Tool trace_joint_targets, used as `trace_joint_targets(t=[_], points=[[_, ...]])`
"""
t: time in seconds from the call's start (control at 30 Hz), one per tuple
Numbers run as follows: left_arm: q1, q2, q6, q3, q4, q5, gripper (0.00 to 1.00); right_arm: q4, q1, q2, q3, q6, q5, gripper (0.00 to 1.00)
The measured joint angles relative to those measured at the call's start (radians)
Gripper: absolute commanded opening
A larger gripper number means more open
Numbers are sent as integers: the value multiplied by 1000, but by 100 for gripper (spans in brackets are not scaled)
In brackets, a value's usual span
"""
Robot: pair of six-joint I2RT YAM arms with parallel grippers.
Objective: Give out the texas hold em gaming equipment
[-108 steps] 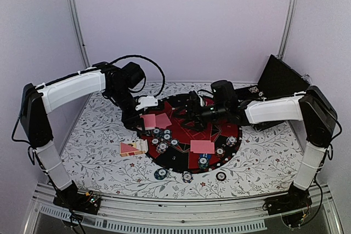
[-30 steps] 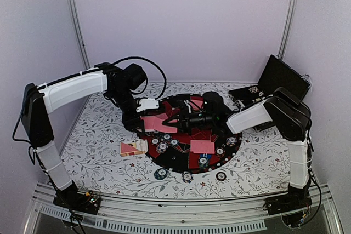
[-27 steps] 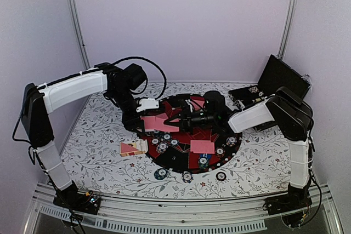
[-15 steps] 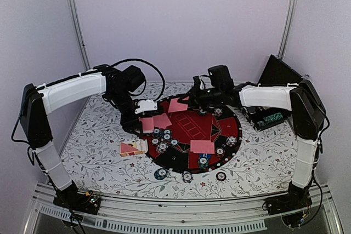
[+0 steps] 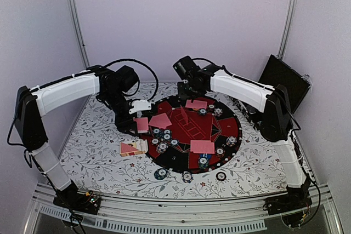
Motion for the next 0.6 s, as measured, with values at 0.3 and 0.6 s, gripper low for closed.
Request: trace_joint_targets(t=[0.3,0.6], points=[[0,0,0,-3,0,2,0,-84,43,82,-42,-57,66,18],[0,0,0,-3,-4,5,0,34,-15,70,-235,-39,-192,19]])
